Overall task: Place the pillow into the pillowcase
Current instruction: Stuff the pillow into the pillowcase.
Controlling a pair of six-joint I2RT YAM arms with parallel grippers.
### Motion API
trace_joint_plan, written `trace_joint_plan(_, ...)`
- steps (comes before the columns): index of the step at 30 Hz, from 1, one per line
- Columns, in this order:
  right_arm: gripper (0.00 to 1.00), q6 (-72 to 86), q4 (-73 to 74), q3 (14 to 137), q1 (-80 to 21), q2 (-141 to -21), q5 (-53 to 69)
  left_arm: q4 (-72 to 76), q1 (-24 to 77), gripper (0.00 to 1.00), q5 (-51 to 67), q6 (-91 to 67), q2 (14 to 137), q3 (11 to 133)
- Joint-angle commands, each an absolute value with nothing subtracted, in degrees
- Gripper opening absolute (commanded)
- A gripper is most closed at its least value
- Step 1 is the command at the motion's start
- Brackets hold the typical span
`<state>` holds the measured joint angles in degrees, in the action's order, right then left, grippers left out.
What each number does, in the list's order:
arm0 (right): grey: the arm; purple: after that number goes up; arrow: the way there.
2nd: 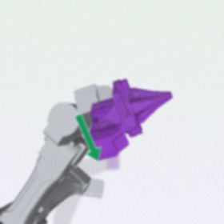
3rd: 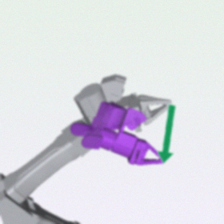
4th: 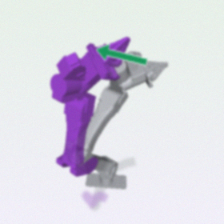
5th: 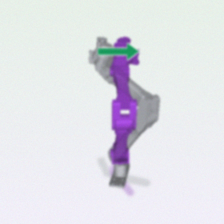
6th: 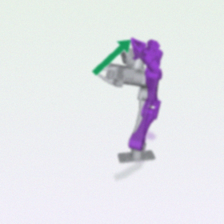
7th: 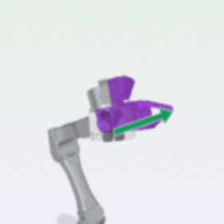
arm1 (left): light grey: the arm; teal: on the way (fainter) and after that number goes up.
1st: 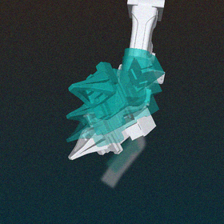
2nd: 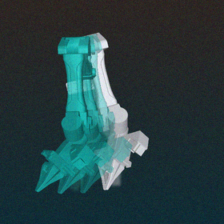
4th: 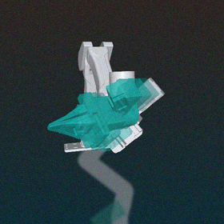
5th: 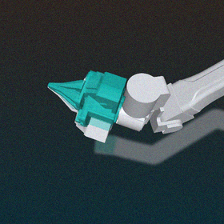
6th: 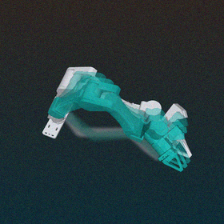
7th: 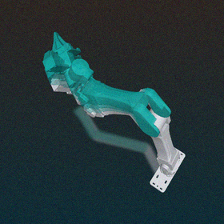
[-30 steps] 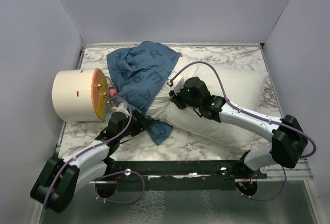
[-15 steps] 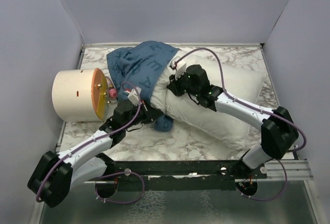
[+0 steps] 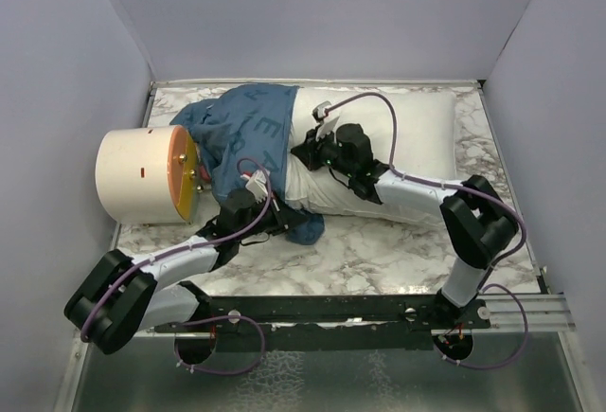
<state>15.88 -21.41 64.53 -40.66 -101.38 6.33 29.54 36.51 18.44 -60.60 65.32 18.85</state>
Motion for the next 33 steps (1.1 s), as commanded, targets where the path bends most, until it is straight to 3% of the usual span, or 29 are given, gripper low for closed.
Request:
trace_joint_plan(1,0.03,14.5,-24.5,53.5,-41.1,-100.8,15.8,34.9,38.3,0.0,26.1,-60.5,66.6,19.8)
trace_joint_plan(6,0.52,4.9,-15.2,50.0,-41.1,-86.4,24.1,27.4,38.1,0.0,23.6,-56.3,63.3,21.5)
trace_joint_plan(10,0.77,-2.8,-2.2,54.6,-41.2,-79.0,26.4,23.5,38.0,0.0,23.2,-54.6,61.3,22.4)
trace_joint_plan(14,0.88,-10.9,5.7,56.6,-41.8,-77.8,22.6,20.8,38.0,0.0,23.0,-53.8,59.2,23.3)
trace_joint_plan(21,0.91,-21.8,-1.3,52.6,-48.5,-85.6,3.3,17.3,38.0,0.0,22.9,-53.1,55.8,25.3)
trace_joint_plan(23,0.88,-20.3,-2.5,54.8,-48.9,-90.4,-4.8,16.5,38.0,0.0,23.2,-52.9,55.1,25.8)
trace_joint_plan(24,0.81,-19.2,-2.8,56.2,-48.9,-92.6,-7.6,16.3,38.0,0.0,23.1,-52.9,54.7,26.1)
trace_joint_plan(25,0.67,-17.9,-3.4,57.3,-48.9,-94.4,-9.4,16.5,38.1,0.0,23.2,-53.1,54.4,26.2)
trace_joint_plan(27,0.27,-15.2,-5.8,59.2,-48.9,-96.8,-8.7,17.7,38.1,0.0,23.6,-54.1,53.9,26.3)
trace_joint_plan(29,0.06,-10.6,-10.0,60.2,-48.8,-97.7,-5.2,19.1,38.1,0.0,23.8,-54.8,54.3,27.0)
trace_joint_plan(30,0.01,-6.7,-13.3,60.1,-48.9,-97.8,-4.0,19.7,38.2,0.0,24.1,-54.8,54.8,27.4)
trace_joint_plan(33,0.01,3.7,-20.3,63.1,-48.8,-98.2,-3.9,22.8,39.2,0.0,24.6,-55.9,57.5,29.2)
